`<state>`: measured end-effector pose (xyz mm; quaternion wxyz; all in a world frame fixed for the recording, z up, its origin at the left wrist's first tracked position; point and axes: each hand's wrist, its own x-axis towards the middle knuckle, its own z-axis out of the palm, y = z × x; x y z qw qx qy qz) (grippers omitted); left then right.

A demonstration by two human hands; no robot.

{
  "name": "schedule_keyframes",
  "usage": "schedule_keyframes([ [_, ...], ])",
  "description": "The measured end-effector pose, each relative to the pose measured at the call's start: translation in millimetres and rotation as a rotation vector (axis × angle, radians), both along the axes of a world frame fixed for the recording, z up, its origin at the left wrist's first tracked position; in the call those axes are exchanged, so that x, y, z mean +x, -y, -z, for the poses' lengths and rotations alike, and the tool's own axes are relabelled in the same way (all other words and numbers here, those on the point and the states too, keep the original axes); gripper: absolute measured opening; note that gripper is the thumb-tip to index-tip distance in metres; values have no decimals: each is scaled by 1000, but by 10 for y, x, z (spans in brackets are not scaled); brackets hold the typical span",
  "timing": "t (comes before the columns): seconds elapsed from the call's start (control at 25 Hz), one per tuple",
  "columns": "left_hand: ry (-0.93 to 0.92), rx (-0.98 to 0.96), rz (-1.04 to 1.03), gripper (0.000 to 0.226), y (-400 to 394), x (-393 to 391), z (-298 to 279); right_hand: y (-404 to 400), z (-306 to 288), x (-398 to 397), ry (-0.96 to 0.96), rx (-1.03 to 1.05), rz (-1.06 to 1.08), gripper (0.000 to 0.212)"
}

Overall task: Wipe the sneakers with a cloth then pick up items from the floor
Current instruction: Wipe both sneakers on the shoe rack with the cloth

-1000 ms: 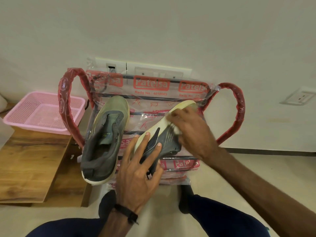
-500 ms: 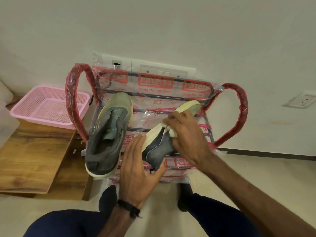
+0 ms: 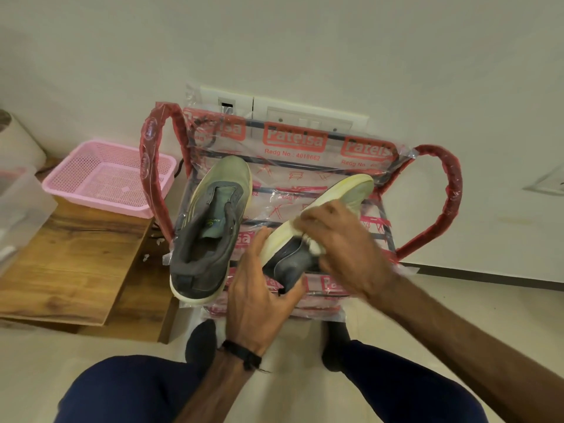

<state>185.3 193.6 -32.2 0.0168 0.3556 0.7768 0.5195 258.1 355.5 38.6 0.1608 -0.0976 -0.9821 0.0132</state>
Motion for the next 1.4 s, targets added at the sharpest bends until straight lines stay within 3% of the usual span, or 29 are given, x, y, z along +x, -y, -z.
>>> schedule_keyframes([
  [0.16, 30, -23, 16, 102, 13, -24, 9, 251, -3, 114, 70, 69, -294, 39],
  [0.24, 14, -24, -4, 98, 0, -35, -1, -40, -8, 81, 58, 71, -161, 39],
  [0.36, -162, -56, 11, 83, -39, -23, 30, -367, -1, 29, -24, -34, 190, 44],
  [0.52, -246, -144, -71, 81, -56, -88, 32, -363, 45, -165, -32, 34, 203, 52],
  [0.68, -275, -202, -71, 83, -36, -107, 70, -392, 22, -240, -166, -137, 393, 46],
  [0.92, -233, -184, -89, 83, -43, -122, 36, 364, -23, 61, -6, -106, -1, 50],
  [1.04, -231, -163, -55, 82, -51, -85, 49, 430, -33, 299, 119, 65, -220, 43],
  [1.12, -241, -167, -70, 83, -69, -91, 53, 258, -4, 291, 109, 140, -154, 43],
  [1.24, -243, -163, -109, 83, -56, -79, 55, 164, 45, 272, 45, 92, 25, 54],
  [1.4, -255, -180, -80, 87, -69, -97, 74, 242, 39, 376, 77, 133, -149, 54],
])
